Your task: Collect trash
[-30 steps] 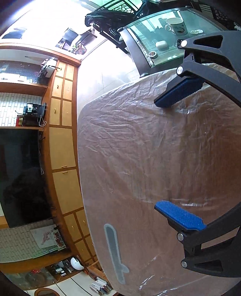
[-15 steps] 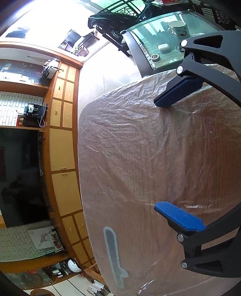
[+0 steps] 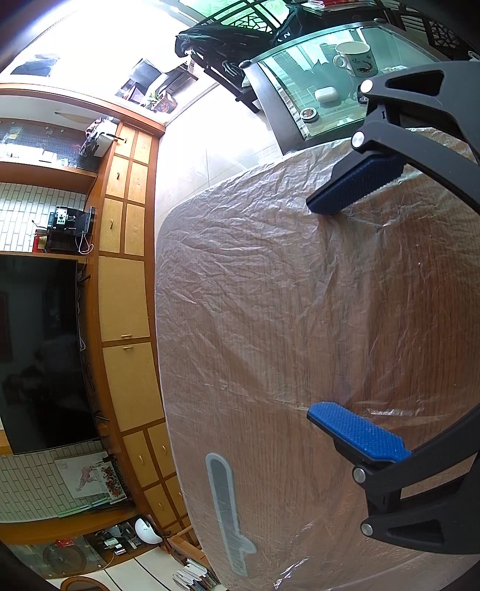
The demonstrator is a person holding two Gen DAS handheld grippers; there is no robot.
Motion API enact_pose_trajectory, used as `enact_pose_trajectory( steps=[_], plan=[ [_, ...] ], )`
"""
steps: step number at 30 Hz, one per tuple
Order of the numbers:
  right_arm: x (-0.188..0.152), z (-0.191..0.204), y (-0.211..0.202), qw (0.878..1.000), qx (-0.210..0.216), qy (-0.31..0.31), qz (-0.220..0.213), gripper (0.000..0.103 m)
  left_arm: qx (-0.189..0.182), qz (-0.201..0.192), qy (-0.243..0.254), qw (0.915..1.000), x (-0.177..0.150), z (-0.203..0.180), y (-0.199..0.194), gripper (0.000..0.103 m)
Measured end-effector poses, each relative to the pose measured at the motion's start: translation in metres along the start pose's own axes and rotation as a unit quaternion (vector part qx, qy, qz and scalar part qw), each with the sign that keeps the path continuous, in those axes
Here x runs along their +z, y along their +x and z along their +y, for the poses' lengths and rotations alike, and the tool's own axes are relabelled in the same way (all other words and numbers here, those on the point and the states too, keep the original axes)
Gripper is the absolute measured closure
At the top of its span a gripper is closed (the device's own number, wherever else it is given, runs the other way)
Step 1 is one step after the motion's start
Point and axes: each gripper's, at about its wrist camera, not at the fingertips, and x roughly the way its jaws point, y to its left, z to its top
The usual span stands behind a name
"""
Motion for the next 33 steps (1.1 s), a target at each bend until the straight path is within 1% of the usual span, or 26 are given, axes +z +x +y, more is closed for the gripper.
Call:
enact_pose_trajectory(
  steps=[33],
  plan=[
    [0.0001,0.0000,0.0002,1.000,0.000,0.000,0.000,0.004,0.001,0.000,0.000,1.0000,0.0016,0.0019,0.0014,0.001]
  ],
)
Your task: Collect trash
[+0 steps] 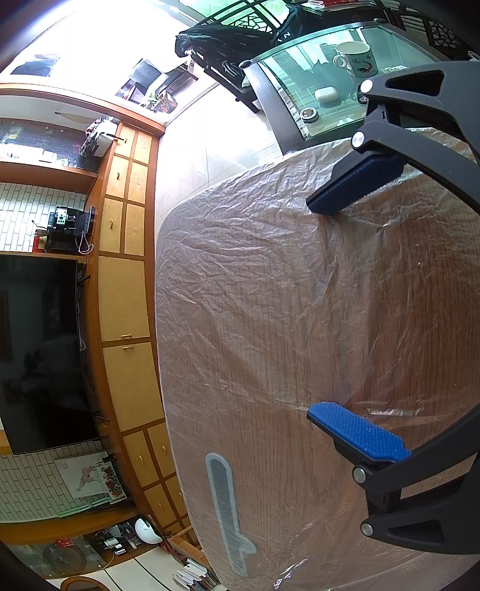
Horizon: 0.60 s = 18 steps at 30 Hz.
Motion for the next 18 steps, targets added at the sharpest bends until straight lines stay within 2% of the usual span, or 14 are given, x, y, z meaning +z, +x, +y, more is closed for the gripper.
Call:
enact_pose_trajectory(
  steps=[18],
  plan=[
    [0.0002,0.0001,0.0001,1.000,0.000,0.000,0.000,0.004,0.000,0.000,-0.001,1.0000,-0.0007,0.0029,0.0001,0.001]
  ],
)
